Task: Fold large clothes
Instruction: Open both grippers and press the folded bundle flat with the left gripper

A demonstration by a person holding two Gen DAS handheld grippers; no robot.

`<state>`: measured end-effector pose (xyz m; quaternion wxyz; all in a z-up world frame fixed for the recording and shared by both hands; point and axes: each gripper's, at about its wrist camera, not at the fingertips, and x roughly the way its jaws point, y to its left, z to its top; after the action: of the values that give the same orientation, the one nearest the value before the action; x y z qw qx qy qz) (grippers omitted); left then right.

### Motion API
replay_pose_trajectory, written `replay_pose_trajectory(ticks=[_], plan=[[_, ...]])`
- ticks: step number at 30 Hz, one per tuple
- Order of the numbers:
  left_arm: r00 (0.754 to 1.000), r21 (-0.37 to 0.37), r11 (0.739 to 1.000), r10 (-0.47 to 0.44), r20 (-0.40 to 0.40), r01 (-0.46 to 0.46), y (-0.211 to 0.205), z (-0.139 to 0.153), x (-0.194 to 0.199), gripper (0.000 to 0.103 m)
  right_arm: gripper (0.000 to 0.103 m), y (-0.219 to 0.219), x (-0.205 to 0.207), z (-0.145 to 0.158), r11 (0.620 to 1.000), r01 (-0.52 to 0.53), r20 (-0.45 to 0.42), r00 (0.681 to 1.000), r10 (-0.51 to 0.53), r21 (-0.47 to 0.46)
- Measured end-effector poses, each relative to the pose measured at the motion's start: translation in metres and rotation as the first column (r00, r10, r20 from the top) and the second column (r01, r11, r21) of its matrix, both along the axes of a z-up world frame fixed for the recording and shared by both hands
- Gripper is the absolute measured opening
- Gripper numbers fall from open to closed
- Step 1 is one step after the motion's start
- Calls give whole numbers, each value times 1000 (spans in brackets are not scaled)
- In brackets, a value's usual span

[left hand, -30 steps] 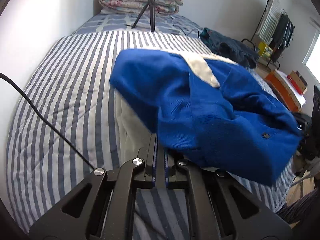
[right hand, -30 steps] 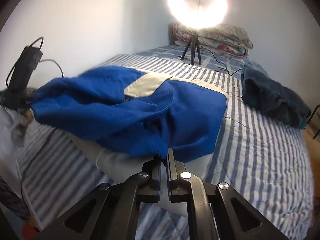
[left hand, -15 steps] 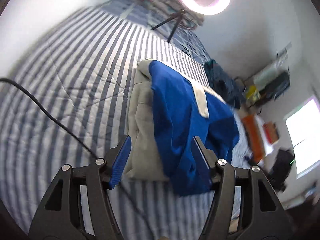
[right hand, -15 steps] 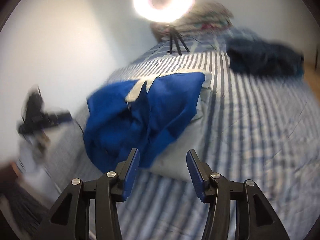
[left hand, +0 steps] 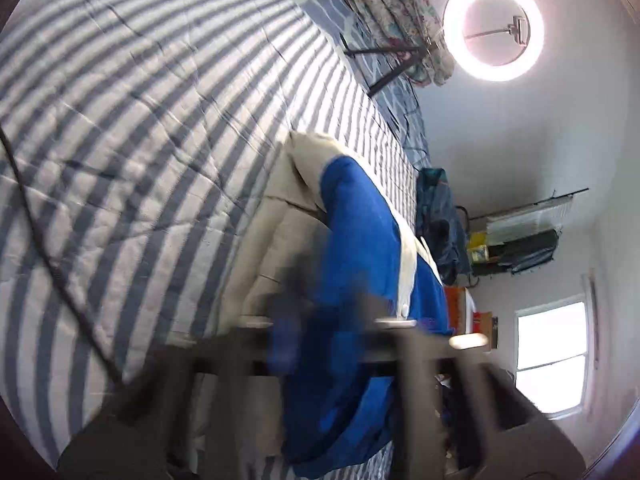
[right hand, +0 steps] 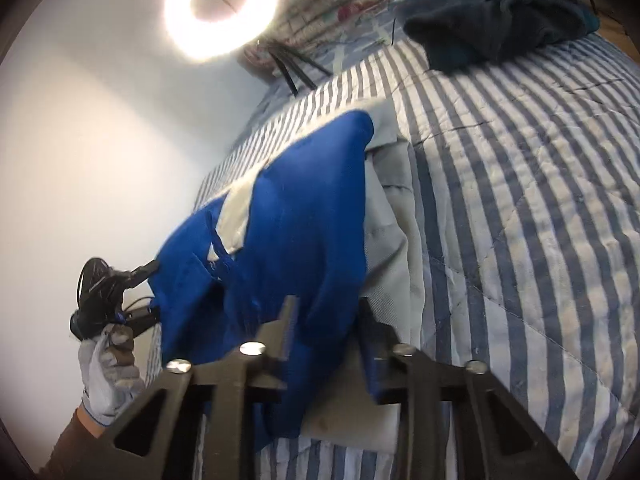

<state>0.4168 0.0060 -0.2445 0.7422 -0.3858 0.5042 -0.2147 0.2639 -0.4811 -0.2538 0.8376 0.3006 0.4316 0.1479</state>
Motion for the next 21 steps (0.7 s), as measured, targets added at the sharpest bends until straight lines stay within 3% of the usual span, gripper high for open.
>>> replay_pose_trajectory(ticks=[1, 3, 9, 12, 14, 16, 19, 20, 21], plan=[[1000, 55, 998, -8, 23, 7, -4, 4, -2, 5, 2, 2, 1, 2, 1000, -7, 2, 1000, 7, -11], [998, 146, 989, -33, 61, 24, -12, 14, -11, 1, 1, 6, -1, 10, 998, -25, 12, 1000, 26, -55], [998, 198, 979, -47, 37, 39, -18, 19, -40, 0, 0, -5, -14, 45, 997, -60, 63, 996, 63, -49], [998, 261, 963, -66, -1, 64, -24, -4, -48, 0, 0, -11, -12, 20, 998, -33, 11, 999, 34, -49], [998, 280, 958, -68, -6, 67, -26, -14, -50, 0, 0, -3, -6, -7, 990, -43, -58, 998, 36, -133], [995, 310, 947, -96, 16, 86, -29, -7, -52, 0, 0, 1, -7, -12, 986, -48, -42, 998, 42, -161], [987, 384, 916, -150, 55, 118, -27, 15, -55, 0, 10, -9, -9, 2, 990, -44, -51, 998, 38, -132], [985, 411, 905, -155, 76, 111, -24, 25, -57, 0, 22, -12, -14, 12, 986, -40, -35, 999, 35, -165], [981, 441, 893, -155, 114, 89, -19, 39, -60, 0, 25, -14, -19, 24, 975, -32, -8, 999, 31, -221]])
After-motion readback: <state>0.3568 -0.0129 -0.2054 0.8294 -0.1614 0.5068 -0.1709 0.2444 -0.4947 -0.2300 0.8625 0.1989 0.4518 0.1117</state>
